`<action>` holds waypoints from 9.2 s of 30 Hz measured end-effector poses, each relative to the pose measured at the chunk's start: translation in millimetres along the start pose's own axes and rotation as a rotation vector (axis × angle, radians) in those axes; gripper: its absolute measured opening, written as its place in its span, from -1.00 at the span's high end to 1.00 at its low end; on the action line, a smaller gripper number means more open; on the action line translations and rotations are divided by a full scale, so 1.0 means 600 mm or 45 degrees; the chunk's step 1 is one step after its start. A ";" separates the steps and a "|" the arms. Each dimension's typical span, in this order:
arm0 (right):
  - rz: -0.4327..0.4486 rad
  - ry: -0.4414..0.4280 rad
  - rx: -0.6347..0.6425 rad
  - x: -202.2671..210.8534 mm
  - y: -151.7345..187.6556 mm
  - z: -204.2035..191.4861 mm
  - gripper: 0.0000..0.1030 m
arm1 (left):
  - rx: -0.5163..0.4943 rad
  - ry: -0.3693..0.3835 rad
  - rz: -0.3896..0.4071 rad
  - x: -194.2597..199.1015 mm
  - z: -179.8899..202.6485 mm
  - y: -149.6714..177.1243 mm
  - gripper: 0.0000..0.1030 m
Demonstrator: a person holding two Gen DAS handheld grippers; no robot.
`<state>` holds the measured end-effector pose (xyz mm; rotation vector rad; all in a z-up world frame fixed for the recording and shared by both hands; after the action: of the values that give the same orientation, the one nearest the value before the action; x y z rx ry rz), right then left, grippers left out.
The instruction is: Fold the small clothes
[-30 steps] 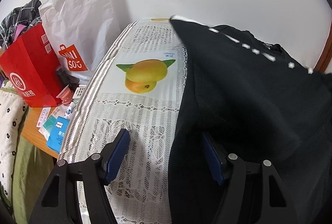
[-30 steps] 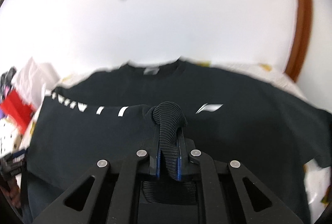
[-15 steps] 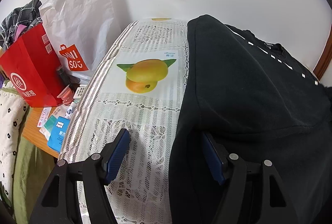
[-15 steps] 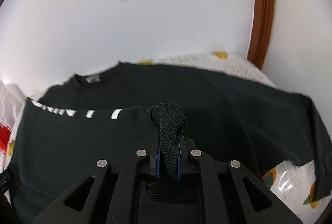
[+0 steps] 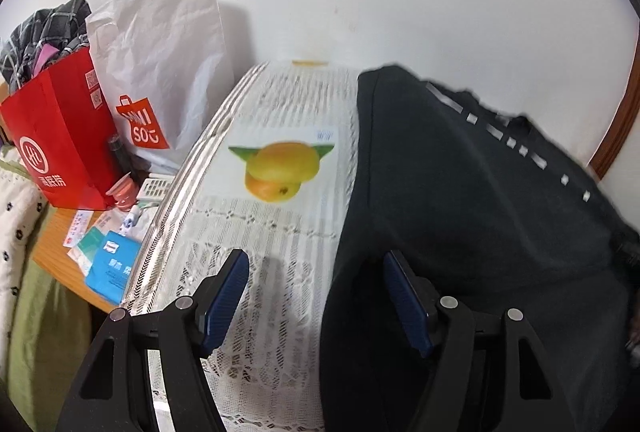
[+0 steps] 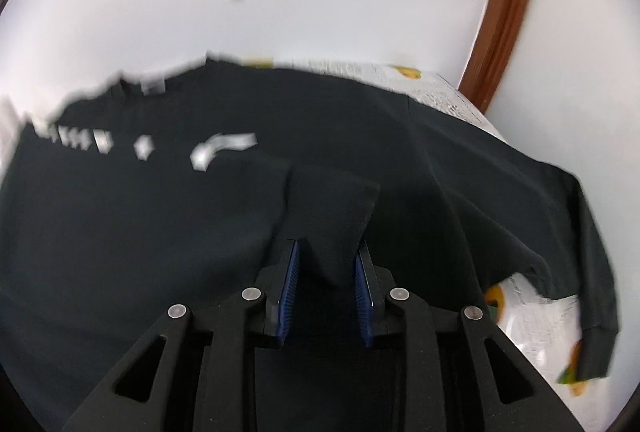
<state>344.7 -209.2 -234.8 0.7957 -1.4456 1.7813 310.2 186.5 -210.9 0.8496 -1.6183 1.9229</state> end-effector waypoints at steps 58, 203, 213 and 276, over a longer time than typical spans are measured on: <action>0.196 -0.268 -0.129 0.255 -0.115 0.011 0.81 | -0.044 -0.080 -0.145 -0.027 0.002 0.019 -0.52; -0.012 -0.195 -0.186 0.229 0.364 0.153 -0.03 | -0.164 0.087 -0.157 0.203 0.073 0.270 -0.18; 0.008 -0.123 -0.188 0.212 0.347 0.137 -0.07 | -0.219 0.040 -0.072 0.204 0.088 0.284 -0.20; 0.163 -0.273 -0.223 0.010 -0.046 0.062 0.76 | -0.116 -0.008 0.060 -0.007 0.121 -0.065 0.79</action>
<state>364.9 -241.4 -207.5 0.8388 -1.8021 1.6729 351.9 122.3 -179.5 0.7881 -1.7298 1.8635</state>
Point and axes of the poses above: each gripper's, at about its wrist camera, not at the fingertips, and x roughly against the way its jaws point, z to its right, y to its underside, the point moved 5 cm from there along -x, roughly the way its jaws point, and after that the axes turned 1 degree about -x, right-handed, at the moved point
